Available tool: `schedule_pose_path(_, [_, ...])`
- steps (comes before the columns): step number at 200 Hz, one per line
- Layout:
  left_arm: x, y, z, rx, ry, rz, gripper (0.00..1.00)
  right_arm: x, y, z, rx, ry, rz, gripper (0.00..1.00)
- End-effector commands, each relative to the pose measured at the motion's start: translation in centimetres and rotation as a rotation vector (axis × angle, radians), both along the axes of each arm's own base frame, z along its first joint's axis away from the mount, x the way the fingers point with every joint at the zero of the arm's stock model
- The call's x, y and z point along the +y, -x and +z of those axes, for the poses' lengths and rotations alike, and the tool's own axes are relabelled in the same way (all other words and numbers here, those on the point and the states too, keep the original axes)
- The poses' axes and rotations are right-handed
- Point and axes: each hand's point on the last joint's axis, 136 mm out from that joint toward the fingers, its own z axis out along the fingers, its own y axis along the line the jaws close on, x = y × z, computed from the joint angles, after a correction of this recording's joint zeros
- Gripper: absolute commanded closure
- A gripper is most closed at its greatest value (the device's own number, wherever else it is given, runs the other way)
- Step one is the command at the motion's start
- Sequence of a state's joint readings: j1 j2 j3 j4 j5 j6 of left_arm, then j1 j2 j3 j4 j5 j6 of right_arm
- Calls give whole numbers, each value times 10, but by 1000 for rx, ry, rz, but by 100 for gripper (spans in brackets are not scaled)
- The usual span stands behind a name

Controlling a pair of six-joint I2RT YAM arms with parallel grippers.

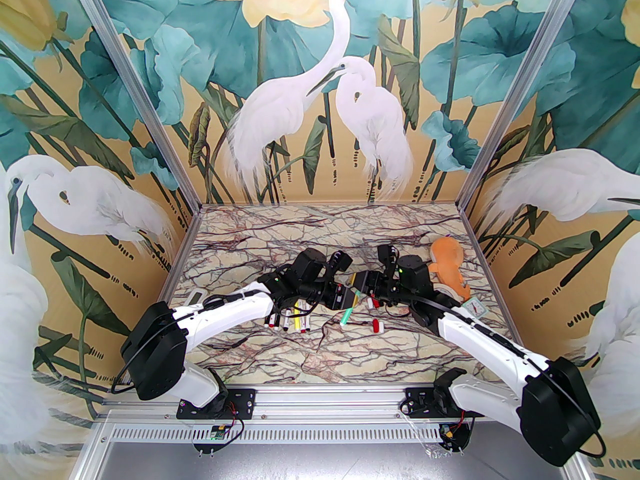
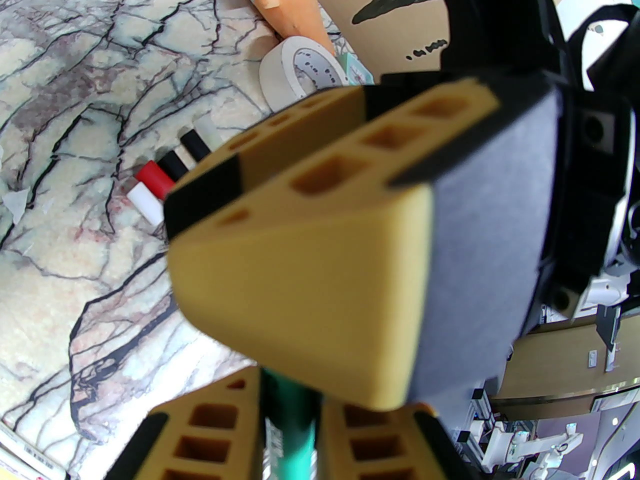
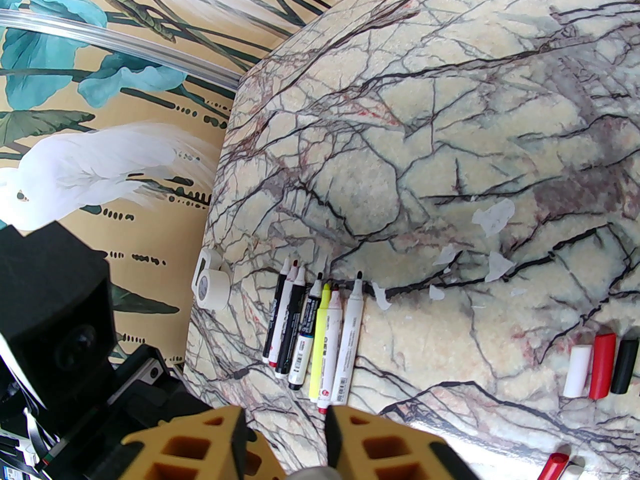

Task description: Open the pen caps

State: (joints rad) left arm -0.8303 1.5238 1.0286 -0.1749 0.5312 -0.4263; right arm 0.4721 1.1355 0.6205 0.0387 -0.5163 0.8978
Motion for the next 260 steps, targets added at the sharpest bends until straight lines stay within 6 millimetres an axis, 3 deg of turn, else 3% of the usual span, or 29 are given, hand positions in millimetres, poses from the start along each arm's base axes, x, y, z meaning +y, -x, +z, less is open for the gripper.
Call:
schedule_pose_path(1, [0, 1, 12, -13, 43, -5, 79, 6, -3, 12, -24, -29, 11, 70])
schedule_pose_path(69, [1, 2, 9, -10, 54, 1, 78, 5, -3, 11, -22, -27, 5, 81])
schedule_pose_path(118, [-3, 12, 16, -26, 117, -33, 63, 3, -4, 21, -40, -39, -14, 83])
schedule_pose_path(167, [-8, 20, 7, -16, 105, -62, 58, 2, -3, 26, -49, -51, -19, 84])
schedule_pose_path(187, [-10, 21, 6, -15, 105, -65, 63, 1, -2, 26, -50, -53, -21, 84])
schedule_pose_path(231, [-8, 25, 2, -12, 89, -82, 87, -4, -3, 29, -67, -55, -50, 86])
schedule_pose_path(260, [-4, 30, 7, -20, 110, -91, 90, -7, -1, 38, -101, -65, -49, 86])
